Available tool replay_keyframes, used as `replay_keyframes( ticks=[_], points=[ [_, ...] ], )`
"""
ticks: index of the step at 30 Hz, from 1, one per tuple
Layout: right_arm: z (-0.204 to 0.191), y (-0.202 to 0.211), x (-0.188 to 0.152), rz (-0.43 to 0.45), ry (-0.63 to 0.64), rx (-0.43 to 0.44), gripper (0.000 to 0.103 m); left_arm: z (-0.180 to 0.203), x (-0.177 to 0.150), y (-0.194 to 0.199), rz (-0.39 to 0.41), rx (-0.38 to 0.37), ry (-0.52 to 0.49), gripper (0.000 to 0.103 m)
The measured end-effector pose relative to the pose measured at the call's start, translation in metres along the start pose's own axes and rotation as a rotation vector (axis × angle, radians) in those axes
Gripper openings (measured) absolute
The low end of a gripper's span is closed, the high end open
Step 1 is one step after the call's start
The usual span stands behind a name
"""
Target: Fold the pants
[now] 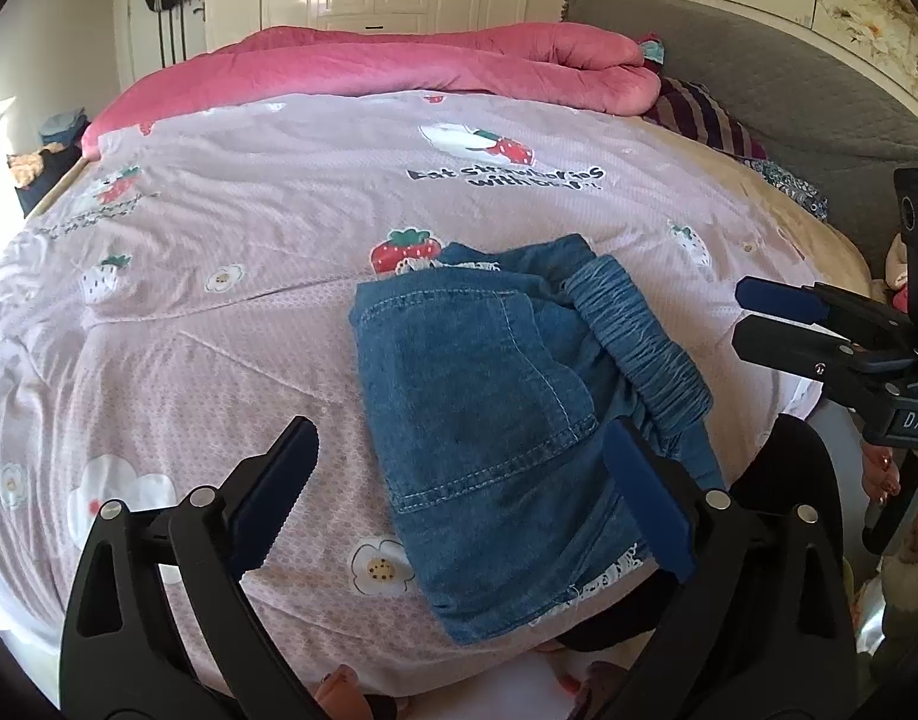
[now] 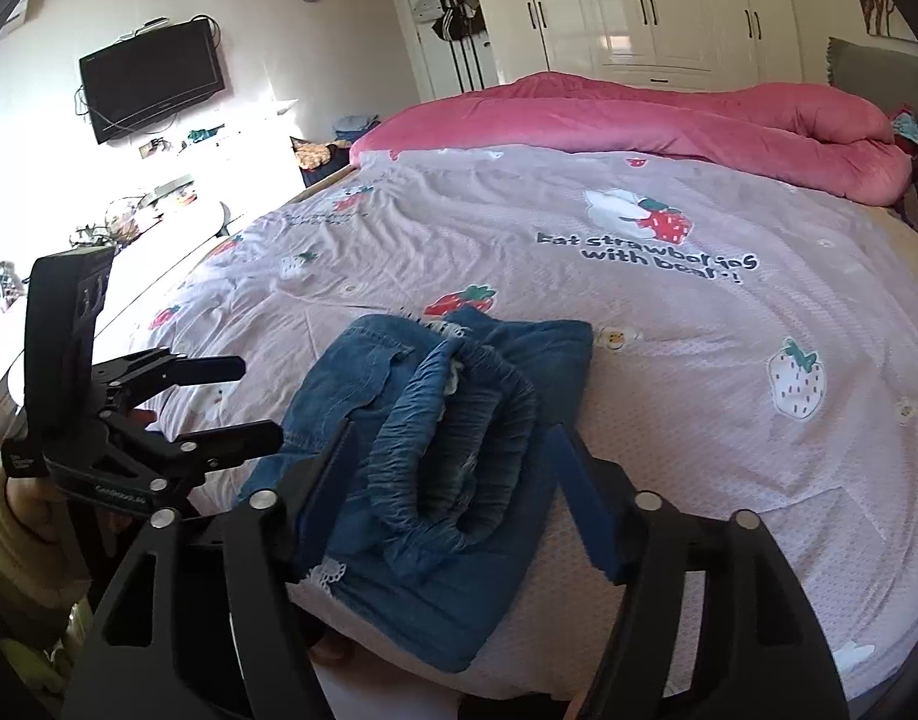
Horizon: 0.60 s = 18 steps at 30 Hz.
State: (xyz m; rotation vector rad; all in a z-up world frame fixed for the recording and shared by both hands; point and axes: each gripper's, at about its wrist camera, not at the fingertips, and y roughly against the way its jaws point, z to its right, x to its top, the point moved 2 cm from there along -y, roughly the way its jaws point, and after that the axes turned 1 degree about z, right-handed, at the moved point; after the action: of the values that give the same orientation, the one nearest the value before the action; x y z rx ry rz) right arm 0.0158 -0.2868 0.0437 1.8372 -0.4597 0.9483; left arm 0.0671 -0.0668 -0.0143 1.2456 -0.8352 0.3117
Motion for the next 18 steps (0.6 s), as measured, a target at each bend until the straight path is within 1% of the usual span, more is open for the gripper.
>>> replay_keyframes(
  ticks=[2, 3, 5, 7, 9, 11, 14, 18],
  points=[
    [0.003, 0.000, 0.001, 0.006, -0.010, -0.006, 0.077, -0.001, 0.001, 0.001, 0.003, 0.001, 0.002, 0.092],
    [0.004, 0.000, 0.002, 0.009, -0.016, -0.007, 0.079, -0.002, 0.001, 0.000, 0.004, 0.004, 0.002, 0.092],
    [0.007, -0.001, 0.005, 0.011, -0.026, -0.011, 0.087, -0.003, 0.002, 0.000, 0.003, 0.006, 0.005, 0.093],
    [0.009, -0.003, 0.010, 0.014, -0.036, -0.011, 0.091, -0.007, 0.002, -0.003, -0.001, 0.005, 0.012, 0.093],
    [0.010, -0.006, 0.015, 0.014, -0.042, -0.008, 0.093, -0.011, 0.001, -0.007, -0.007, 0.016, 0.022, 0.093],
    [0.010, -0.016, 0.019, -0.008, -0.048, -0.001, 0.095, -0.019, -0.001, -0.014, -0.019, 0.026, 0.048, 0.093],
    [0.011, -0.034, 0.018, -0.051, -0.065, 0.007, 0.095, -0.032, -0.004, -0.027, -0.049, 0.018, 0.103, 0.093],
    [0.021, -0.060, 0.010, -0.111, -0.144, 0.029, 0.095, -0.035, -0.008, -0.038, -0.076, -0.005, 0.122, 0.093]
  ],
)
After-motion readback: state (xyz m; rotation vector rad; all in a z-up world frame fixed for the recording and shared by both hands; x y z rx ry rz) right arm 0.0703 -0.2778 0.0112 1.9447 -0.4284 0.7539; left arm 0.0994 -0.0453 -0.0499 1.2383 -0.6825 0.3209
